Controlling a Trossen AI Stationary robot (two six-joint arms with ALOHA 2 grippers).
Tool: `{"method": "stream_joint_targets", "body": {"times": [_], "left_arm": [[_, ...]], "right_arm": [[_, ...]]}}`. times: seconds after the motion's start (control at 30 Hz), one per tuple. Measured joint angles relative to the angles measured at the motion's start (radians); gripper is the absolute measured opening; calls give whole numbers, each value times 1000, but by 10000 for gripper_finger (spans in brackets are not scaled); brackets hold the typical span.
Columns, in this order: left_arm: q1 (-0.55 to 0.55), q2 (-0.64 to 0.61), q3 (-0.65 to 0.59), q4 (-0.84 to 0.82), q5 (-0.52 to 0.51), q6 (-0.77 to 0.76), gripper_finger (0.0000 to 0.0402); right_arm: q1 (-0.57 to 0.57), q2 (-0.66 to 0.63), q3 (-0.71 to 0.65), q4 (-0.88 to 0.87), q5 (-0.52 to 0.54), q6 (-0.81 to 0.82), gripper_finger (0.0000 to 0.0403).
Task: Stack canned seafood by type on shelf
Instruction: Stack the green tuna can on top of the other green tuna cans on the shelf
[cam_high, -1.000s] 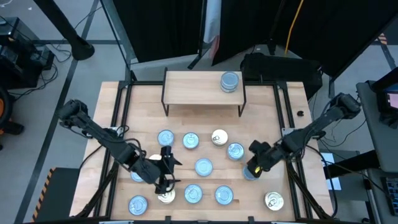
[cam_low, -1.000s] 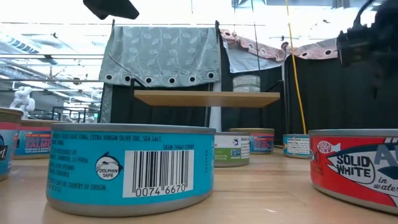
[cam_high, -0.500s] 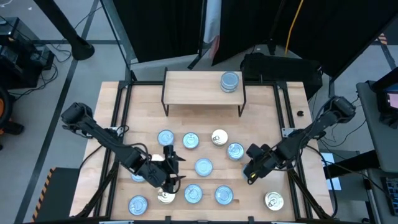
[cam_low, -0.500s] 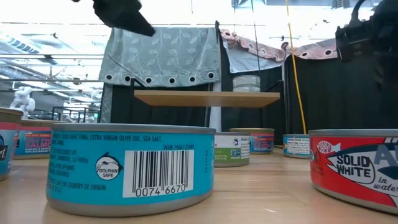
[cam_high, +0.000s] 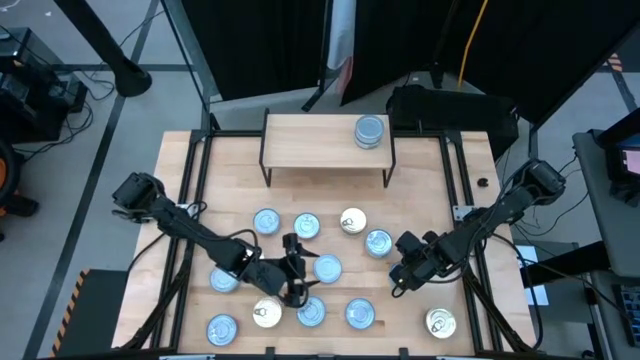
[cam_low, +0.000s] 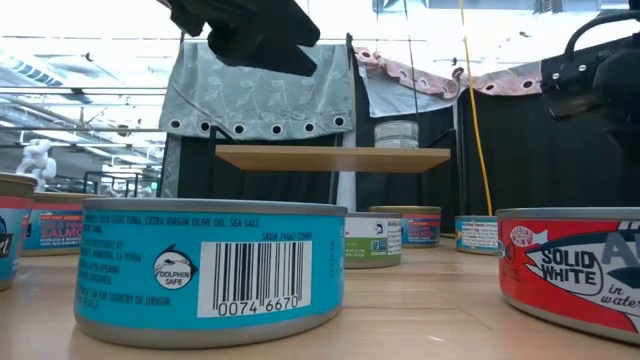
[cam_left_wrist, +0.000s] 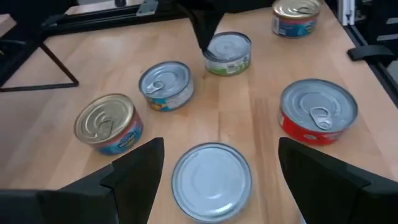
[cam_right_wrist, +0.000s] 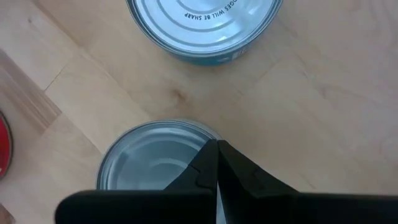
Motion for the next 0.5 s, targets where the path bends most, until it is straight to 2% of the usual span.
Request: {"method": "stream_joint_targets", "body": {"times": [0.1,0.27,0.5], "left_arm": [[11,0,0,53,14,41,313],[30,14,0,191,109,119,313],[54,132,0,432,199,250,313]], "right_arm": [[-1,7,0,-6,0,0,0],[-7,12,-1,-14,-4,-4,0],[-26,13,-3,-29,-3,-8,0]]}}
